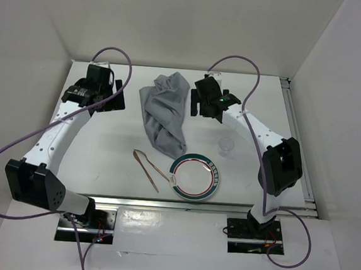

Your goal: Set the dinner table for one person

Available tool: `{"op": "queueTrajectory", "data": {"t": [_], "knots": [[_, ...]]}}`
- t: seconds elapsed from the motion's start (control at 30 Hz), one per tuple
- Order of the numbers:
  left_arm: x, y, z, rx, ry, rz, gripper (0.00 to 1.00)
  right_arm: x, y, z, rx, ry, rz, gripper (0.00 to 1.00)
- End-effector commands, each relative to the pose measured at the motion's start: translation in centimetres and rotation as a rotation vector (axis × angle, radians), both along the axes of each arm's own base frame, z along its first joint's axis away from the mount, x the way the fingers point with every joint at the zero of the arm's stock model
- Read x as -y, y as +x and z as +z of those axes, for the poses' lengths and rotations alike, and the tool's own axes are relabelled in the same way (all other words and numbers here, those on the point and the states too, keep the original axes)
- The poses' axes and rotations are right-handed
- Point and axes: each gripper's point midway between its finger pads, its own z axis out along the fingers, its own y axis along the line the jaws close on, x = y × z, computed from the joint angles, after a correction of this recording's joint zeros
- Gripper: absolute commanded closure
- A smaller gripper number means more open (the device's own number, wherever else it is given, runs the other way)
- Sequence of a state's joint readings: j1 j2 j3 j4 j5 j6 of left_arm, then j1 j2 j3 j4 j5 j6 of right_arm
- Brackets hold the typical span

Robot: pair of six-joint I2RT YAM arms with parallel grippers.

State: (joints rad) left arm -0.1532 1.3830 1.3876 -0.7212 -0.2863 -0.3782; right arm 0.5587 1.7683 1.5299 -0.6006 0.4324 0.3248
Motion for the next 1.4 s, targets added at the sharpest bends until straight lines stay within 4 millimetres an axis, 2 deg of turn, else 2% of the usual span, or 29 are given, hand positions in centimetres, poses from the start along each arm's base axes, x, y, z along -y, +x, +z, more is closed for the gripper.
{"op": "queueTrajectory", "data": {"t": [0.0, 0.03, 0.13, 0.17, 0.23, 0.3, 0.33, 0.4, 0.47, 0.57, 0.6, 0.67, 0.7, 0.8, 0.83, 0.9, 0.93, 1.03, 1.07, 1.17, 1.2, 1.27, 1.33, 1.37], "knots": [[0.5, -0.4, 0.4, -0.035, -0.048, 0.024, 0.00, -0.1, -0.7, 1.6, 0.022, 0.046, -0.014, 0.00], [0.7, -0.3, -0.8, -0.080, -0.047, 0.019, 0.00, -0.6, -0.7, 1.9, 0.019, 0.071, 0.007, 0.00], [1.0, -0.6, -1.8, -0.156, -0.064, 0.040, 0.00, -1.8, -0.8, 2.5, 0.028, 0.096, 0.057, 0.00], [1.1, -0.5, -2.8, -0.191, -0.069, 0.054, 0.00, -2.5, -1.0, 2.6, 0.031, 0.107, 0.075, 0.00], [1.9, -0.9, -3.1, -0.222, -0.115, 0.044, 0.00, -3.4, -1.2, 2.9, 0.020, 0.136, 0.121, 0.00], [3.0, -0.9, -3.1, -0.223, -0.149, -0.021, 0.00, -5.4, -1.9, 3.6, 0.024, 0.178, 0.202, 0.00], [3.6, -0.8, -3.6, -0.207, -0.173, -0.052, 0.03, -7.3, -2.9, 2.6, 0.000, 0.202, 0.293, 0.00], [4.1, -0.7, -3.2, -0.168, -0.197, -0.073, 0.09, -8.8, -4.0, 2.8, 0.009, 0.234, 0.372, 0.00], [4.7, -0.6, -3.0, -0.156, -0.242, -0.103, 0.16, -9.8, -4.8, 2.0, -0.011, 0.258, 0.413, 0.00], [5.4, 0.3, -2.9, -0.131, -0.280, -0.129, 0.17, -10.1, -4.4, 0.0, -0.056, 0.248, 0.425, 0.03], [5.6, 0.9, -3.2, -0.124, -0.293, -0.130, 0.17, -10.4, -4.4, -1.7, -0.093, 0.229, 0.444, 0.03], [6.6, 1.4, -4.0, -0.145, -0.342, -0.148, 0.16, -11.1, -4.4, -2.9, -0.131, 0.221, 0.494, 0.04], [6.7, 2.0, -5.3, -0.175, -0.356, -0.147, 0.15, -11.5, -4.3, -4.2, -0.158, 0.213, 0.508, 0.04], [7.5, 3.9, -6.7, -0.204, -0.432, -0.144, 0.13, -11.9, -4.6, -6.1, -0.204, 0.200, 0.545, 0.04], [7.4, 4.6, -8.8, -0.259, -0.454, -0.124, 0.13, -12.0, -4.4, -7.0, -0.214, 0.196, 0.543, 0.04], [8.0, 6.2, -9.4, -0.256, -0.498, -0.140, 0.13, -12.3, -4.7, -7.8, -0.225, 0.194, 0.575, 0.04], [8.0, 6.7, -11.1, -0.293, -0.517, -0.136, 0.13, -12.4, -4.9, -8.6, -0.248, 0.198, 0.583, 0.04], [8.9, 8.5, -12.0, -0.295, -0.585, -0.156, 0.16, -12.7, -4.7, -10.1, -0.272, 0.194, 0.583, 0.07], [9.1, 9.0, -13.4, -0.325, -0.595, -0.155, 0.16, -12.5, -4.6, -10.1, -0.268, 0.187, 0.577, 0.09], [9.0, 11.2, -13.8, -0.308, -0.585, -0.152, 0.17, -12.0, -4.0, -11.1, -0.275, 0.172, 0.555, 0.17], [8.9, 11.3, -15.4, -0.350, -0.579, -0.133, 0.17, -11.8, -4.3, -11.5, -0.286, 0.168, 0.553, 0.18], [8.7, 12.7, -15.3, -0.333, -0.567, -0.128, 0.18, -11.5, -4.1, -11.7, -0.287, 0.175, 0.537, 0.26], [8.5, 13.7, -16.6, -0.341, -0.556, -0.101, 0.18, -11.5, -4.3, -12.0, -0.290, 0.181, 0.542, 0.32], [8.5, 13.8, -17.1, -0.353, -0.556, -0.097, 0.19, -11.2, -4.3, -12.7, -0.303, 0.185, 0.538, 0.39]]}}
